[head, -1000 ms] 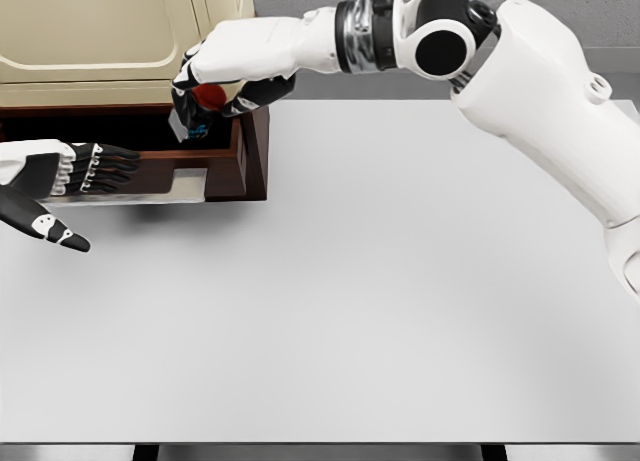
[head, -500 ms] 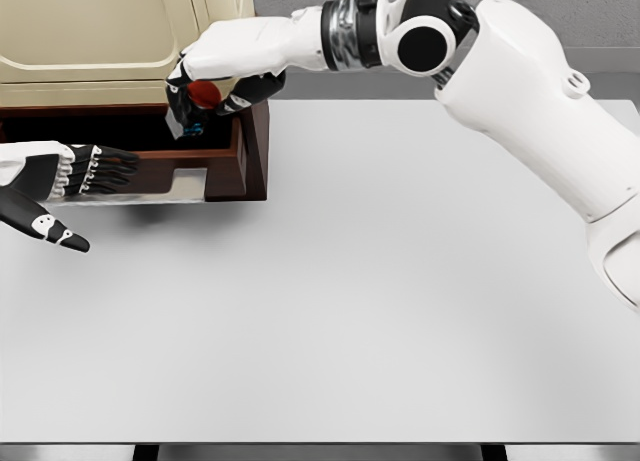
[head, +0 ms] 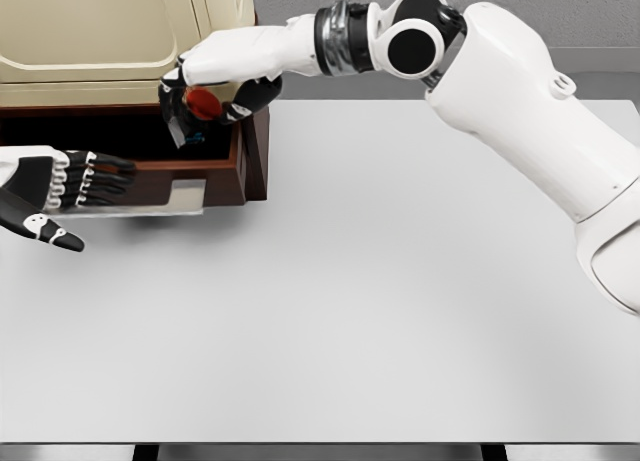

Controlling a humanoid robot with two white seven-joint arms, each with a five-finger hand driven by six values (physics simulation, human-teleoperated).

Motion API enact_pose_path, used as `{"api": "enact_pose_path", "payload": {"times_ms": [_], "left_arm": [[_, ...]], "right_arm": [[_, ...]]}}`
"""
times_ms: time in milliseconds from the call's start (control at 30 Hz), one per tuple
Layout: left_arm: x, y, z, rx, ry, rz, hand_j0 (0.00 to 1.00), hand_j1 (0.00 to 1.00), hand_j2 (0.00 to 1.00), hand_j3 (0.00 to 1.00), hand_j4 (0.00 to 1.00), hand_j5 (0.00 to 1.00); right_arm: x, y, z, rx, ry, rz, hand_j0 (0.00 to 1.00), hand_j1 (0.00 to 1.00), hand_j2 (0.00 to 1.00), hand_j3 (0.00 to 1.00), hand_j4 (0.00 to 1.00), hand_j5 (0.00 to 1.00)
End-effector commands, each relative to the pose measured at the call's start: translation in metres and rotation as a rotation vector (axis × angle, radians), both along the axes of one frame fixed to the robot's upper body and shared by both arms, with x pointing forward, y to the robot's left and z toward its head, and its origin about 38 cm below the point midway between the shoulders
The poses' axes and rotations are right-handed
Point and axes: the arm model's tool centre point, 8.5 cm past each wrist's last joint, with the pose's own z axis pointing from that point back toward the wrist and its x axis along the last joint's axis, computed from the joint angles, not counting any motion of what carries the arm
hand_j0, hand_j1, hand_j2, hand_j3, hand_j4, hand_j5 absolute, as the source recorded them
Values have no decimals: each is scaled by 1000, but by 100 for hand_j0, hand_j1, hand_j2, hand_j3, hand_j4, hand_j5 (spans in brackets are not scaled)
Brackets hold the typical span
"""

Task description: Open the cabinet drawer with left arm, and place a switch into the drawer with right arm

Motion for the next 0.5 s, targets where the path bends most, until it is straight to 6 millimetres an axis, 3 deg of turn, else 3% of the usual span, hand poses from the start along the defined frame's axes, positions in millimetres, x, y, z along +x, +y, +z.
{"api": "enact_pose_path", "payload": {"times_ms": [0,133,200,233,333,467], "left_arm": [[-2,6,-21,119,35,12,100,100,100,100,100,100],[-3,7,-22,124,64,24,100,100,100,100,100,100],[-3,7,-21,124,63,24,100,100,100,100,100,100],[-2,7,-21,122,60,23,100,100,100,100,100,100],[-2,7,-21,122,60,23,100,100,100,100,100,100],[-1,7,-17,119,50,24,100,100,100,100,100,100]], "right_arm": [[6,-3,-2,-19,-24,-42,100,100,100,100,100,100],[-1,2,2,-13,-40,-11,100,100,100,100,100,100],[-18,6,11,-4,-76,50,100,100,100,100,100,100],[-26,-1,17,-3,-108,82,100,100,100,100,100,100],[-49,-44,26,-18,-207,195,100,100,100,100,100,100],[-30,-114,24,-22,-195,45,100,100,100,100,100,100]]}}
